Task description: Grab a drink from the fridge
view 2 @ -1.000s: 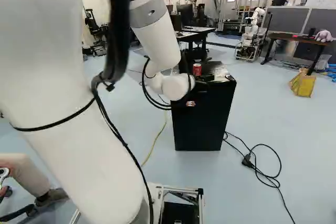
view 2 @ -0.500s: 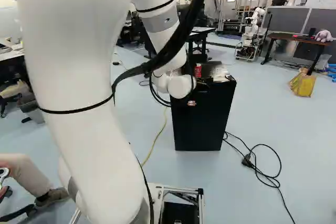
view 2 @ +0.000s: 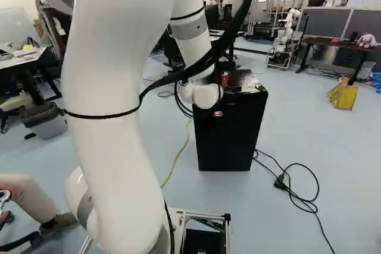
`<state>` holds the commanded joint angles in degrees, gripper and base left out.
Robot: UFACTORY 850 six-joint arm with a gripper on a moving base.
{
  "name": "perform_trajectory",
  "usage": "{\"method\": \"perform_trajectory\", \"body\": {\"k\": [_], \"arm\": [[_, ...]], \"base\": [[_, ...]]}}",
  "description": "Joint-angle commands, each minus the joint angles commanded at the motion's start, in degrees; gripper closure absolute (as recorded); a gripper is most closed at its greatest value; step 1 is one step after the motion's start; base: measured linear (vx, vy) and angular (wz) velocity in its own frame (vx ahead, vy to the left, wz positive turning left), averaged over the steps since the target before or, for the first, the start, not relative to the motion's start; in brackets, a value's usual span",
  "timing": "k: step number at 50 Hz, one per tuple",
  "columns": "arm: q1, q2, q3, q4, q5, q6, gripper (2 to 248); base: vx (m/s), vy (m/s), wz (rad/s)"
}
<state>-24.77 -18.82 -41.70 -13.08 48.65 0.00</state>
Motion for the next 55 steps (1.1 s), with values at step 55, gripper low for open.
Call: {"method": "perform_trajectory", "body": {"k": [55], "arm": [[2.7,-9.6,-12.1,0.3,0.5,0.0,3]], "base": [[0.000,0.000,0.000]]}}
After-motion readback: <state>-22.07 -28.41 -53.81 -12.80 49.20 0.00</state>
